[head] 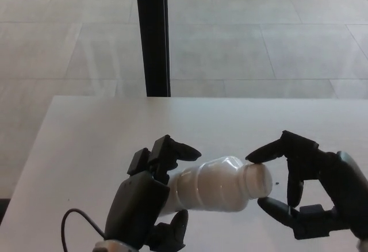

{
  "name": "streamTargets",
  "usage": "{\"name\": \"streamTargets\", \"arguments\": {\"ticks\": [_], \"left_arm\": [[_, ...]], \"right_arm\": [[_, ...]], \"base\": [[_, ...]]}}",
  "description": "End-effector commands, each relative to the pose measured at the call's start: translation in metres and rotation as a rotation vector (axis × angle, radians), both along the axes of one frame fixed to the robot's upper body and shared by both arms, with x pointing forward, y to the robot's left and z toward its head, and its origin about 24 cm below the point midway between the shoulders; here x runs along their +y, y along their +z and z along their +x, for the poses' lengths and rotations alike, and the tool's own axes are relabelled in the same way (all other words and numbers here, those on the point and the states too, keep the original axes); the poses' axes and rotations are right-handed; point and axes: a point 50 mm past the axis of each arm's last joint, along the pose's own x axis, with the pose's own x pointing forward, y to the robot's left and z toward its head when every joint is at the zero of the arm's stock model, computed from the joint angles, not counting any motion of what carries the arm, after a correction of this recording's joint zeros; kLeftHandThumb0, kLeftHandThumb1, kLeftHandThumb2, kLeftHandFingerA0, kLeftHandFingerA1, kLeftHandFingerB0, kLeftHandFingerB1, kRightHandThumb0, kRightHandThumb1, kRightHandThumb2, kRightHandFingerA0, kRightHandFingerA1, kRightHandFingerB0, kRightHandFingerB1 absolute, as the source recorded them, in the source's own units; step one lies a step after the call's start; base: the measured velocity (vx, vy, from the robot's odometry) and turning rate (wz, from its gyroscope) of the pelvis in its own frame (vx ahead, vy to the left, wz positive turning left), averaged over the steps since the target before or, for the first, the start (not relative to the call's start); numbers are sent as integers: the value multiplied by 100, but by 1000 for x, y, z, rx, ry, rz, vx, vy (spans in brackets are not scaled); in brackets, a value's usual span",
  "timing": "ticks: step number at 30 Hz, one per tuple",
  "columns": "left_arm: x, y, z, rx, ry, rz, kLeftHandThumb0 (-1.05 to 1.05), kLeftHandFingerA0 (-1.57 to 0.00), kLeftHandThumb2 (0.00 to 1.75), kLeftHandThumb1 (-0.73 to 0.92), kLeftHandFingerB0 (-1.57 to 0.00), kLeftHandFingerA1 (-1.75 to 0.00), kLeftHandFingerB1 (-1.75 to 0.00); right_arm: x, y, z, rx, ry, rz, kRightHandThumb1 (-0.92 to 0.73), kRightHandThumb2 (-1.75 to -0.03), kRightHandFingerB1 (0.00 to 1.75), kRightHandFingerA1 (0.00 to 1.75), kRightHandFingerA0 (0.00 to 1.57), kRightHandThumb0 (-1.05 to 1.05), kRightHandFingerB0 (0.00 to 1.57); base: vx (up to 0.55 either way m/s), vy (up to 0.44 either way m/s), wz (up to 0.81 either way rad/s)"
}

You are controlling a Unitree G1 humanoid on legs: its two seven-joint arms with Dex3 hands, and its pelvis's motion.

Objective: The robot uses its left hand to to lift the bottle kept on the middle of the desk and tilts it towards its right hand. It then uses its right hand to rotate its cap to open it and places the bottle and cap back on the desk

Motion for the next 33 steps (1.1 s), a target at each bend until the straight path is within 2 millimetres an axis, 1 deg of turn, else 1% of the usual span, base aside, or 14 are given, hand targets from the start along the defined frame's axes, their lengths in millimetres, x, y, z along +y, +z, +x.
{"name": "streamTargets", "arguments": {"ticks": [1,4,5,6,10,14,15,16,17,23,28,29,31,33], "left_arm": [[5,-7,-1,22,28,26,45,-116,161,54,-104,-175,-154],[5,-6,-1,6,26,29,47,-116,163,52,-105,-175,-154],[5,-6,-1,6,27,29,47,-116,163,52,-105,-175,-154],[5,-6,-1,20,30,24,44,-115,163,53,-104,-175,-154],[5,-6,0,19,34,36,43,-116,158,54,-103,-175,-153],[4,-5,1,12,18,36,45,-116,161,53,-105,-175,-154],[4,-6,1,11,16,32,46,-116,163,52,-106,-175,-154],[4,-6,1,11,14,32,46,-116,163,52,-106,-175,-154],[4,-6,1,15,15,38,42,-115,161,52,-103,-175,-154],[5,-6,1,21,28,37,44,-115,163,52,-104,-175,-154],[6,-8,0,19,22,35,45,-117,166,50,-104,-175,-154],[6,-9,-1,11,20,34,47,-117,165,50,-105,-175,-154],[6,-9,-2,18,21,35,44,-117,164,50,-105,-175,-154],[7,-9,-2,19,22,28,43,-118,162,52,-106,-175,-154]], "right_arm": [[-4,24,-2,-252,-55,19,-48,-118,126,156,102,-34,91],[-4,33,-1,-317,-53,5,-49,-119,127,155,103,-35,91],[-4,35,0,-334,-44,0,-51,-115,127,157,102,-36,91],[-4,37,0,-357,-35,-15,-58,-105,128,160,100,-39,89],[-1,37,-2,-390,21,-123,-69,-91,124,163,98,-47,87],[1,30,-7,-383,92,-220,-55,-108,125,166,97,-42,83],[1,29,-9,-378,112,-252,-50,-108,122,155,111,-46,91],[1,28,-9,-379,118,-261,-50,-108,122,155,111,-46,91],[0,27,-10,-383,142,-308,-58,-102,121,164,97,-41,83],[-1,21,-11,-383,200,-368,-50,-108,117,159,100,-38,86],[-3,17,-11,-349,189,-365,-60,-100,118,164,96,-40,82],[-5,18,-11,-342,158,-332,-69,-91,113,164,96,-40,82],[-7,20,-11,-346,121,-342,-71,-86,110,171,91,-42,80],[-9,22,-11,-364,112,-331,-71,-87,105,171,92,-41,80]], "base": [[0,0,0],[0,0,0],[0,0,0],[0,0,0],[0,0,0],[0,0,0],[0,0,0],[0,0,0],[0,0,0],[0,0,0],[0,0,0],[0,0,0],[0,0,0],[0,0,0]]}}
